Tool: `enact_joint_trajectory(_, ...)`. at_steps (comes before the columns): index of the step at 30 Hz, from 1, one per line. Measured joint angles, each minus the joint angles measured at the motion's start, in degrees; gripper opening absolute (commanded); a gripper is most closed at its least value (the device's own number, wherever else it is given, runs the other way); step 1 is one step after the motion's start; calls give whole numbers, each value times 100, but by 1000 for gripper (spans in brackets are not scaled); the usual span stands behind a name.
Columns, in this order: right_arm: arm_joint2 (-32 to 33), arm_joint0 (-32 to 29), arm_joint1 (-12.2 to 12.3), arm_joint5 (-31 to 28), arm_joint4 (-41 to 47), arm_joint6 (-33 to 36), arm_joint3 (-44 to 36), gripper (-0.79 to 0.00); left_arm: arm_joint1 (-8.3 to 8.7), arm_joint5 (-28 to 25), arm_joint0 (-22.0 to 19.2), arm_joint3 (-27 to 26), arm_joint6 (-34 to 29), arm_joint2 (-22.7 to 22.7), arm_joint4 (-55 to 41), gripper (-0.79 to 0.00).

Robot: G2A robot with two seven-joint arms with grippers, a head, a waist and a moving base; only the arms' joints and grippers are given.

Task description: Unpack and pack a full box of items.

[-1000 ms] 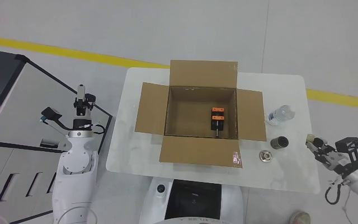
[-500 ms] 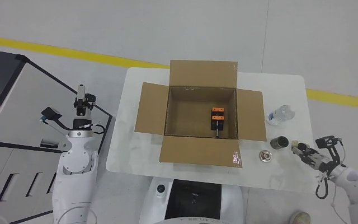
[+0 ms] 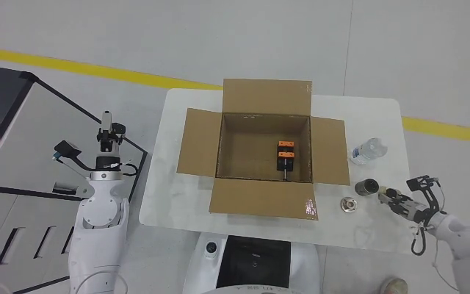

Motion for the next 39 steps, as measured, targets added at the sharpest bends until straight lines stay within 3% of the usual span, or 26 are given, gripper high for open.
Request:
enact_joint_trajectory(4,-141,114,-10,17,-84,-63,118,-785,0,0,0,0,0,0,0,0)
enact_joint_trajectory(11,-220,219,1,42,-122,-126,258,-542,0,0,0,0,0,0,0,0)
enact_joint_trajectory(14,-228,246,11,22,-103,-128,290,-551,0,0,0,0,0,0,0,0)
enact_joint_trajectory(21,-107,218,62,-124,117,-110,321,-477,0,0,0,0,0,0,0,0)
enact_joint_trajectory(27,733,-36,262,-329,428,-120,158,-459,0,0,0,0,0,0,0,0)
enact_joint_trajectory(33,1675,-609,431,-853,1190,-340,-919,-440,0,0,0,0,0,0,0,0)
enact_joint_trajectory(39,1583,-1407,508,-837,2220,-285,-3256,-413,0,0,0,0,0,0,0,0)
